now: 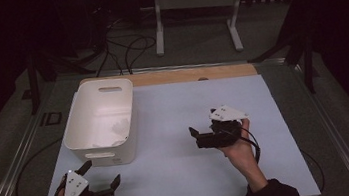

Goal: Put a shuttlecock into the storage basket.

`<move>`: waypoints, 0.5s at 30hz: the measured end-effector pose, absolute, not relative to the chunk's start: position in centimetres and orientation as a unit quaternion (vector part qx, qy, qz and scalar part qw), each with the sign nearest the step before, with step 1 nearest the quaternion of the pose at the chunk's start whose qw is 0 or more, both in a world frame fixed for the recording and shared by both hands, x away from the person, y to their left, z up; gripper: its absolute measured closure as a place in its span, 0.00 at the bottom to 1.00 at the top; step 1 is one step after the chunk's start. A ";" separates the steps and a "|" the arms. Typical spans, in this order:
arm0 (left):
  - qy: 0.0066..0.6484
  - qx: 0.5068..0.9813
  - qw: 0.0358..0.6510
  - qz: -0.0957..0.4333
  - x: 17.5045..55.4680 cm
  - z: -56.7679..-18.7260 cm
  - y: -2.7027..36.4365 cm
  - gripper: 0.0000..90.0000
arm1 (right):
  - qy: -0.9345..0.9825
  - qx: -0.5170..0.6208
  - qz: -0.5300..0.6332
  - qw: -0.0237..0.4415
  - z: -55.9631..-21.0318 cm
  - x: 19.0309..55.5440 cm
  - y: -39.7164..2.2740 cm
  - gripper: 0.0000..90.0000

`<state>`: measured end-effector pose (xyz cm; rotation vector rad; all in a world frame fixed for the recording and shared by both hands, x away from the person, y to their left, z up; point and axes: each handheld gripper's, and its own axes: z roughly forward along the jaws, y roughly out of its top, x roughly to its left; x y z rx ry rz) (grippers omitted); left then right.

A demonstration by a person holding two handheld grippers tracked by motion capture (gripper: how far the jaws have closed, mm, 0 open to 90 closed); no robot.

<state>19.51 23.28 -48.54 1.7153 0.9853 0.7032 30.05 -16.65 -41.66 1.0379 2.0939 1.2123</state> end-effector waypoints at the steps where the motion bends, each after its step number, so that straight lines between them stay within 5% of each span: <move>1: 0.407 0.709 0.498 0.290 19.5 -48.5 23.3 0.00 | 0.770 0.381 0.447 0.250 -41.8 29.9 -16.9 0.08; 15: 0.410 0.707 0.498 0.289 19.6 -48.5 23.4 0.00 | 0.765 0.403 0.431 0.257 -43.0 28.3 -21.3 0.08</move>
